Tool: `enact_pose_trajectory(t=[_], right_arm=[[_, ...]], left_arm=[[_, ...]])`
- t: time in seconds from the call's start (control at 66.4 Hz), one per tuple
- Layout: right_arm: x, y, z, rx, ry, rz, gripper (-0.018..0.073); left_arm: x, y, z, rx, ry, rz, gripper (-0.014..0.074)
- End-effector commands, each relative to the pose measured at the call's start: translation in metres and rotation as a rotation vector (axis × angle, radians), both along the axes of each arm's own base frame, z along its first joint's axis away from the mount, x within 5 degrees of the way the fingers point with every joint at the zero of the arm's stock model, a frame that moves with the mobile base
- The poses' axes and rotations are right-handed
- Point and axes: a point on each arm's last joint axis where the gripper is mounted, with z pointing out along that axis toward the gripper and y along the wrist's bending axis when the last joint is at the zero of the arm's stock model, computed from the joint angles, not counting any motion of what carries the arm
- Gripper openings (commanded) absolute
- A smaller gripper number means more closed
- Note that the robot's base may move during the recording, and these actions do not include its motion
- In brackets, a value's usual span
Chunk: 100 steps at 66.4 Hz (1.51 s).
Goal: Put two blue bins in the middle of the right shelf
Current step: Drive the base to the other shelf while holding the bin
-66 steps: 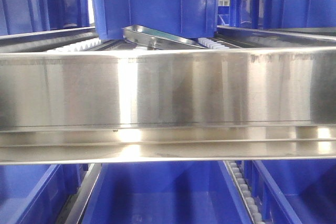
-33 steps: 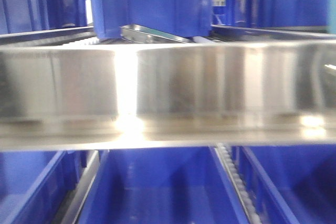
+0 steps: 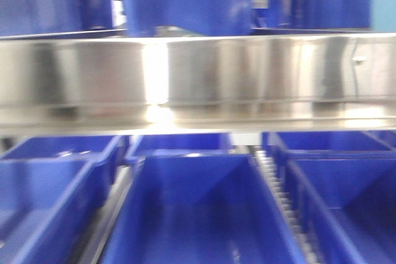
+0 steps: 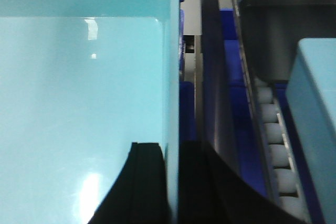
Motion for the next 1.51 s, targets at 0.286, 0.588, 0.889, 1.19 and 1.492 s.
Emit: enact_pose_trajectory(t=[0.286, 0.588, 0.889, 1.19, 1.492], right_arm=[[-0.0005, -0.0022, 0.0093, -0.002, -0.065, 0.002, -0.0153], [-0.0005, -0.0022, 0.0093, -0.002, -0.065, 0.002, -0.0153], [-0.0005, -0.0022, 0.0093, -0.002, -0.065, 0.002, -0.0153], [-0.0005, -0.0022, 0.0093, -0.002, -0.065, 0.002, -0.0153], [-0.0005, -0.0022, 0.0093, -0.002, -0.065, 0.002, -0.0153]], left_arm=[[-0.0039, 0.0003, 0.0098, -0.009, -0.056, -0.019, -0.0111], [-0.0039, 0.0003, 0.0098, -0.009, -0.056, -0.019, -0.0111], [-0.0039, 0.0003, 0.0098, -0.009, -0.056, -0.019, -0.0111], [-0.0039, 0.0003, 0.0098, -0.009, -0.056, -0.019, -0.0111], [-0.0039, 0.0003, 0.0098, -0.009, -0.056, -0.019, -0.0111]])
